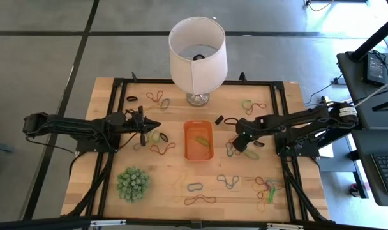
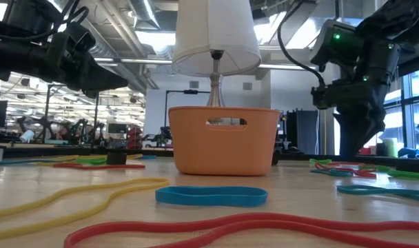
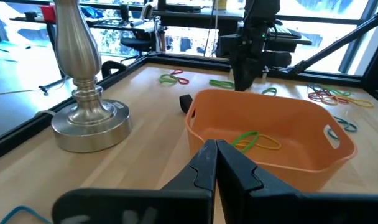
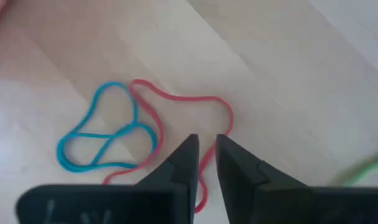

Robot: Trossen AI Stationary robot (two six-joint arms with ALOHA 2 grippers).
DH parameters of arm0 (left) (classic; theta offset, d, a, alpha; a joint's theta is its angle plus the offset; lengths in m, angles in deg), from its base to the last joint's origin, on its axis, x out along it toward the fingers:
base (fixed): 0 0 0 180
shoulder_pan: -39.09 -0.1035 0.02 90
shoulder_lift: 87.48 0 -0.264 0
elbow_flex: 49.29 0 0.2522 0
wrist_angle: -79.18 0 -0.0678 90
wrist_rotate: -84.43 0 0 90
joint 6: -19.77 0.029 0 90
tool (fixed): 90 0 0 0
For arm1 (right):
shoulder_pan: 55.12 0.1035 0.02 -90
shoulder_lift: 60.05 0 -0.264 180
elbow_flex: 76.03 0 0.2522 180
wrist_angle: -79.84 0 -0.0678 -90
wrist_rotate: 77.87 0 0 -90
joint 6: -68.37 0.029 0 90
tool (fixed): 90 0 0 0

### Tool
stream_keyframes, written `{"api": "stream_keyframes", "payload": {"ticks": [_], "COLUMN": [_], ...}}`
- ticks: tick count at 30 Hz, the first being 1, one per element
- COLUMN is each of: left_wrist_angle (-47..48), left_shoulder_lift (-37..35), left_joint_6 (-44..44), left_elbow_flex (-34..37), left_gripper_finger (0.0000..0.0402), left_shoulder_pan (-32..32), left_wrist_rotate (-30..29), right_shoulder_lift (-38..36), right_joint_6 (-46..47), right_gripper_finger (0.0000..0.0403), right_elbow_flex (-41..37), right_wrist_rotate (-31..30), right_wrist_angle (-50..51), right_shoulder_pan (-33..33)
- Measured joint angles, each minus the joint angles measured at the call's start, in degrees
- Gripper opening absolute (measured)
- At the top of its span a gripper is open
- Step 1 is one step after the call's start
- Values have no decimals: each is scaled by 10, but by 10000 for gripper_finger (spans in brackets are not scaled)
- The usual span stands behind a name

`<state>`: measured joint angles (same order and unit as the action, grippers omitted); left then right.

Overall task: Pick and place rubber bands into bin
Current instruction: Put the red rubber band into the orange bin

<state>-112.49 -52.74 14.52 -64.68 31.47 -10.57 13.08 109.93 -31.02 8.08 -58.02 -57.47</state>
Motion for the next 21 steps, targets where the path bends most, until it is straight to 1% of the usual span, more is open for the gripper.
{"api": "stream_keyframes", "payload": {"ticks": [6,12,17,21], "left_wrist_angle": [0,0,0,0], "left_shoulder_lift": [0,0,0,0], "left_joint_6": [0,0,0,0], "left_elbow_flex": [0,0,0,0], "left_gripper_finger": [4,4,4,4], "left_shoulder_pan": [0,0,0,0], "left_wrist_rotate": [0,0,0,0], "right_shoulder_lift": [0,0,-3,-3], "right_joint_6": [8,19,19,19], "right_gripper_finger": [98,127,126,102], "right_elbow_flex": [-2,-24,-50,-54], "right_wrist_rotate": [2,8,8,-6], "right_wrist_angle": [9,5,-20,-20], "right_shoulder_pan": [0,0,3,23]}}
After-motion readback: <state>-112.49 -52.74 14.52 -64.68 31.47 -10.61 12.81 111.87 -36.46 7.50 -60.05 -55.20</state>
